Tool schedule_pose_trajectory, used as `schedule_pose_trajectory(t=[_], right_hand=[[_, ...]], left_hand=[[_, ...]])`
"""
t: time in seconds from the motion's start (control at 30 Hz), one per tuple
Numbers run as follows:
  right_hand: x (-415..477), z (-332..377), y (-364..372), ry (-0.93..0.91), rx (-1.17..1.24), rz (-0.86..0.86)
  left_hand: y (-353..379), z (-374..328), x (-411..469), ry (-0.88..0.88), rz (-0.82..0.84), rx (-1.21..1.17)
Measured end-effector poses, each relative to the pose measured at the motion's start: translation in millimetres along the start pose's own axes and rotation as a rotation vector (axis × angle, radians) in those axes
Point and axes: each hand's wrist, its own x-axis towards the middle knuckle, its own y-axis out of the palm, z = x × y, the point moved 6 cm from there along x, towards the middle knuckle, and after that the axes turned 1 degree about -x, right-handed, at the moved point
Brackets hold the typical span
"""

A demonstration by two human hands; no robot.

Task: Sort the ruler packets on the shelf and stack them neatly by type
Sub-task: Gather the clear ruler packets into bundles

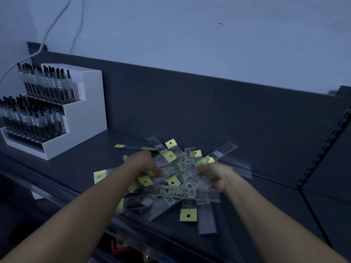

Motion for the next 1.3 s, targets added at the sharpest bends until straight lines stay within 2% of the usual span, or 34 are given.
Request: schedule_pose_trajectory(t=[0.13, 0.27, 0.4, 0.5, 0.6, 0.73, 0.8, 0.87, 0.9, 0.97, 1.2, 1.3], right_hand=[[-3, 11, 1, -0.112, 0.045, -0.041], [-5, 26, -14, -0.242, 0.029, -0.128], [-4, 36, -33, -0.275, -0.202, -0.181], [-1, 34, -45, -0.257, -0.443, -0.260], [7, 29, -55, -0.229, -0.604, -0.303], [11, 18, -59, -0.133, -0.610, -0.182], [8, 18, -62, -0.114, -0.787, -0.220], [7, 20, -65, -0.077, -0.997, -0.275], [6, 22, -64, -0.071, -1.026, -0.281], [4, 23, -61, -0.071, -0.938, -0.238], [-16, 19, -46, -0.076, -0.709, -0.094], [-18, 13, -40, -0.048, -0.717, -0.126]], left_hand=[[5, -16, -2, 0.081, 0.064, -0.147], [-3, -32, -9, 0.206, 0.098, -0.058], [-1, -40, 1, 0.317, 0.147, -0.009], [-2, -45, 12, 0.376, 0.067, 0.053], [-7, -39, 24, 0.330, 0.007, 0.179], [-2, -12, 38, 0.201, 0.162, 0.272], [-1, -6, 40, 0.179, 0.202, 0.246], [-5, -10, 38, 0.181, 0.146, 0.338], [-9, -12, 37, 0.183, 0.105, 0.400], [-13, -18, 34, 0.190, 0.057, 0.477], [-9, -12, 22, 0.191, 0.051, 0.459], [-5, -7, 12, 0.216, 0.153, 0.376]])
